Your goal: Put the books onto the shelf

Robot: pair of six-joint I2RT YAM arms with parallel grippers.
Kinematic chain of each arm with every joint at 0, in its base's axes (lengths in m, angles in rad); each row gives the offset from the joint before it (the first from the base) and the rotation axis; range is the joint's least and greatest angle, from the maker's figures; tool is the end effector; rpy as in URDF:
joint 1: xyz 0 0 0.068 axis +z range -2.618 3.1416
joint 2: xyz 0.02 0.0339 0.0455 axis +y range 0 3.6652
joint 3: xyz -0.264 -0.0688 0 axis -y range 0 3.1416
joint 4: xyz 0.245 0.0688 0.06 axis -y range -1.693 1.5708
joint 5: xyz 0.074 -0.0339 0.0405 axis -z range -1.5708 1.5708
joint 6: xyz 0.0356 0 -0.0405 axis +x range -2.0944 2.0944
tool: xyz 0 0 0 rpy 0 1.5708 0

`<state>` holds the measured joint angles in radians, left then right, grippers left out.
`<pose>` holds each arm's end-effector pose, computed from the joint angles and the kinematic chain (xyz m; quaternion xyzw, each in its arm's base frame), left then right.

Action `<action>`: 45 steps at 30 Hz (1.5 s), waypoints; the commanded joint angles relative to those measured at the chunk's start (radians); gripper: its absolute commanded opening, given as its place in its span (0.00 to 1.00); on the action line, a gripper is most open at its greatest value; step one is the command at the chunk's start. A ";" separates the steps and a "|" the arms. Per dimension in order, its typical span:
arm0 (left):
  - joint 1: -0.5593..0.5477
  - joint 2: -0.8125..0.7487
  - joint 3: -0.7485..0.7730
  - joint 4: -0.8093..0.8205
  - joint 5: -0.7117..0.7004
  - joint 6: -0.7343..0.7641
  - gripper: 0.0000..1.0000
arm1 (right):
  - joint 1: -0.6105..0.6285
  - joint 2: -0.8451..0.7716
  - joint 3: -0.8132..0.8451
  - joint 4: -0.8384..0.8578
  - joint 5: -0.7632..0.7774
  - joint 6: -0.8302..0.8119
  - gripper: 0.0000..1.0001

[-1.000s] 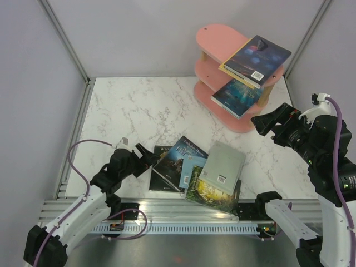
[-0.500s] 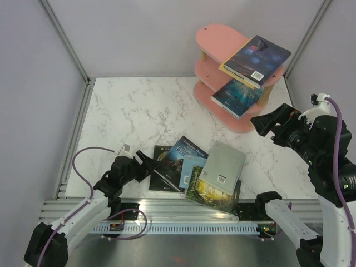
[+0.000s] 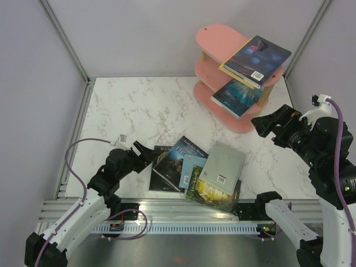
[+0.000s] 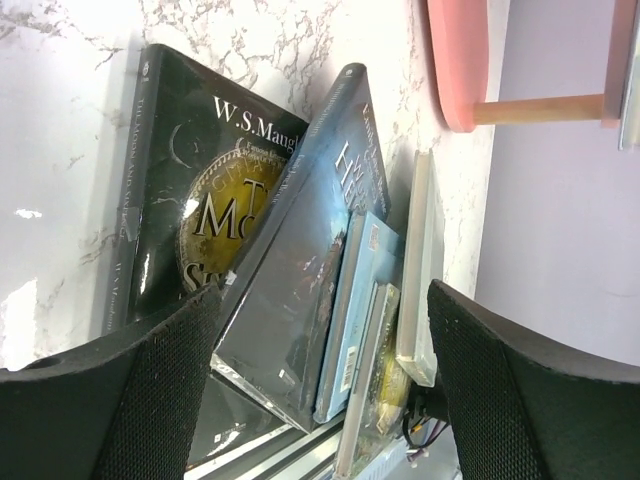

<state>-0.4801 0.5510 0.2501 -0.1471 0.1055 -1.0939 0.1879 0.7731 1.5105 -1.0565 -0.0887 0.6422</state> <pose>0.1273 -0.0705 0.1890 -0.2286 0.8143 -0.4080 0.3437 0.0741 0.0173 0.4727 0.1570 0.7947 0.2689 0.5210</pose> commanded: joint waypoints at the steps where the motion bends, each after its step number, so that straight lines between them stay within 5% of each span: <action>1: -0.002 0.009 0.020 -0.029 -0.026 0.049 0.87 | 0.005 -0.006 0.022 0.009 0.009 -0.015 0.98; 9: -0.002 0.015 -0.041 0.012 -0.006 0.034 0.89 | 0.005 -0.005 0.017 0.009 0.009 -0.010 0.98; 27: -0.040 0.248 -0.187 0.461 0.163 -0.075 0.86 | 0.004 -0.003 -0.024 0.016 0.000 -0.004 0.98; 37: -0.146 0.270 -0.339 0.711 0.069 -0.241 0.70 | 0.005 -0.005 -0.033 0.016 0.001 -0.009 0.98; 45: -0.181 0.412 -0.315 0.837 0.045 -0.247 0.54 | 0.005 -0.008 -0.042 0.016 -0.003 -0.007 0.98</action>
<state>-0.6323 0.9253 0.0319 0.4648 0.1627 -1.2980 0.1879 0.7719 1.4719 -1.0557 -0.0898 0.6403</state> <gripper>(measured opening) 0.566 0.982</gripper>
